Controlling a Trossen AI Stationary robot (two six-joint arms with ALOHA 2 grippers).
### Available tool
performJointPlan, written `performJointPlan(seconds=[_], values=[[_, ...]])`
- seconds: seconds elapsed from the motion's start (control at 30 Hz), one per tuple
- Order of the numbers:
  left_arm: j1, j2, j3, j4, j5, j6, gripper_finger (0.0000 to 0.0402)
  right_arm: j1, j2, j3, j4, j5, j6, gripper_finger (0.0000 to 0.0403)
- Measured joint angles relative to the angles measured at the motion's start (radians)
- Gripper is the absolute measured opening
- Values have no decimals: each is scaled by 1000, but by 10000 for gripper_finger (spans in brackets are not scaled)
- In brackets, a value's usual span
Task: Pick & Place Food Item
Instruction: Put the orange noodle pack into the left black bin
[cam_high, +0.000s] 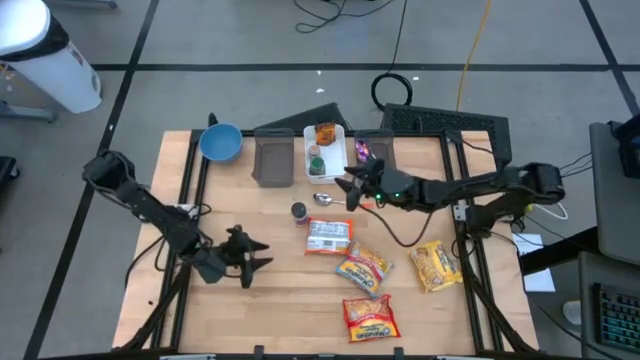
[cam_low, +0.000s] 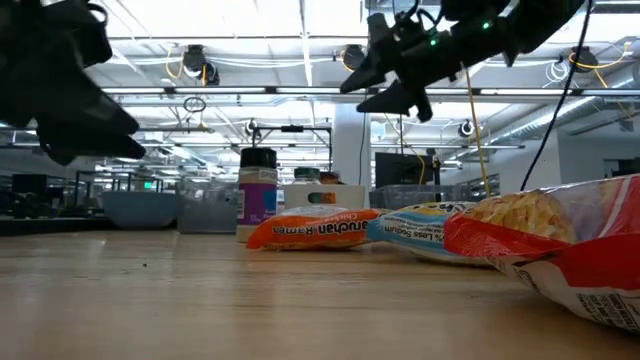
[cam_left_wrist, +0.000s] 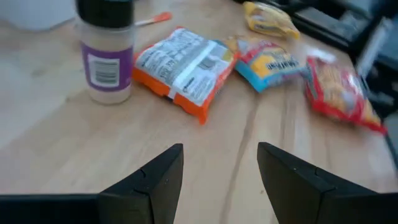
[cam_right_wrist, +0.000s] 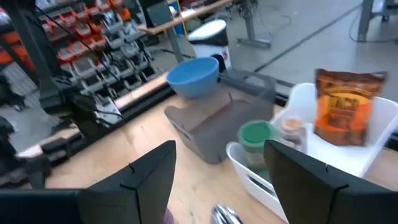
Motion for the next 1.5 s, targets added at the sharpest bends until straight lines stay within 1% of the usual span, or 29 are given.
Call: performJointPlan(seconds=[0.07, 0.13, 0.23, 0.27, 0.33, 0.43, 0.5, 0.57, 0.7, 0.83, 0.97, 1.07, 1.17, 1.33, 1.43, 1.5], values=[[5, 0, -48, 82, 1, 104, 214, 2, 45, 0, 68, 2, 0, 238], [27, 4, -79, 109, -4, 167, 214, 4, 90, 0, 120, 27, -7, 238], [78, 77, -82, 125, -2, 225, 214, 11, 157, 0, 188, 80, -7, 238], [95, 112, -83, 157, 8, 232, 214, 14, 178, 0, 208, 93, -8, 238], [126, 200, -82, 308, 49, 242, 214, 20, 218, 0, 279, 104, -7, 238], [159, 357, -59, 512, 129, 309, 214, 27, 254, 0, 373, 103, -10, 238], [168, 445, -22, 592, 155, 336, 214, 28, 258, 0, 389, 103, -14, 238], [175, 519, 35, 619, 180, 360, 214, 27, 258, 0, 384, 104, -15, 238], [176, 633, 150, 606, 196, 404, 214, 29, 244, -6, 383, 101, -21, 238], [179, 703, 227, 592, 179, 393, 214, 37, 226, -53, 406, 100, -14, 238], [187, 729, 275, 502, 119, 346, 214, 46, 209, -123, 482, 101, 27, 238], [204, 730, 295, 428, 108, 332, 213, 58, 204, -181, 583, 107, 30, 238], [216, 722, 305, 395, 117, 337, 213, 69, 194, -239, 656, 140, 44, 238], [216, 683, 305, 344, 117, 342, 213, 84, 192, -280, 684, 156, 65, 238], [216, 648, 305, 230, 116, 327, 213, 86, 192, -280, 682, 152, 67, 238], [220, 638, 305, 186, 115, 302, 213, 86, 192, -281, 679, 153, 60, 238]])
